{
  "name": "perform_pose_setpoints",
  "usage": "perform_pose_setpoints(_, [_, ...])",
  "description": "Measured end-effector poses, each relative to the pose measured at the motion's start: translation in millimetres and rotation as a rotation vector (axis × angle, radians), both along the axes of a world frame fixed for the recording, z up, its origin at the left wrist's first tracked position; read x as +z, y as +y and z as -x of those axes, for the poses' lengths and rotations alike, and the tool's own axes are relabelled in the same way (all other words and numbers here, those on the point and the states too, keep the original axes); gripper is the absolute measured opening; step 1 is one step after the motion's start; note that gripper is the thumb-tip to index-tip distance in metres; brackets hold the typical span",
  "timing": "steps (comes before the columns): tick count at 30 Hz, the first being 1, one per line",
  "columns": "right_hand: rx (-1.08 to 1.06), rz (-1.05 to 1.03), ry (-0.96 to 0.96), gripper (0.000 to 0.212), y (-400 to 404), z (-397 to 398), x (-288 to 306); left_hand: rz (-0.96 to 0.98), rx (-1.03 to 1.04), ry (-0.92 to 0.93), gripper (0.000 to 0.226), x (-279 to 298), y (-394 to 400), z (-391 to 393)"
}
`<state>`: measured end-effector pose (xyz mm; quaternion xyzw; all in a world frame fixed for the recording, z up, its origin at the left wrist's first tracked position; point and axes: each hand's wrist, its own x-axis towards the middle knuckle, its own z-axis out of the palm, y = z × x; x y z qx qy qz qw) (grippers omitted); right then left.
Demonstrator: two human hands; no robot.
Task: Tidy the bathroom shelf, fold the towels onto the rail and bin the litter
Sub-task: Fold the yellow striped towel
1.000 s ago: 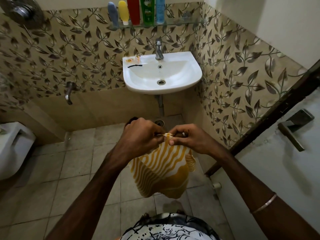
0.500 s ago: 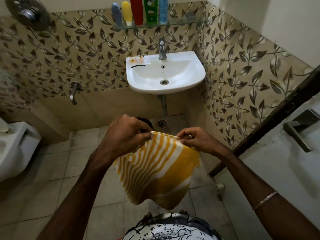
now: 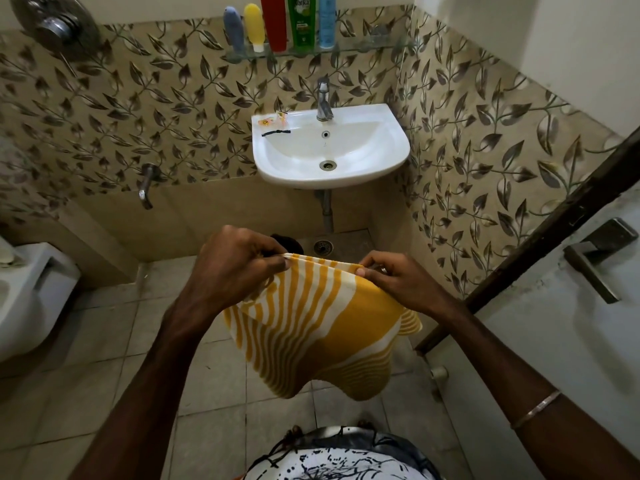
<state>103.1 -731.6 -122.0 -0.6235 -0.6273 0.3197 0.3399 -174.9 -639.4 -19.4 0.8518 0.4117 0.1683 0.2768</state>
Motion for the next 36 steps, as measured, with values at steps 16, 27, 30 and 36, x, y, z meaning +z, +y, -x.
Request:
perform_pose_setpoints(16, [0.042,-0.1,0.072,0.022,-15,-9,4,0.024,0.016,0.036,0.022,1,6,12])
perform_pose_setpoints(27, [0.216,-0.241,-0.15,0.026,-11,26,33,-0.09,-0.293,0.196,0.083,-8,-28,-45])
perform_pose_setpoints(30, [0.225,-0.27,-0.208,0.021,-12,26,38,0.002,-0.364,0.232,0.055,-15,-28,-59])
perform_pose_setpoints(36, [0.175,-0.213,-0.184,0.012,-17,17,37,-0.054,-0.349,0.232,0.032,-17,-24,-63])
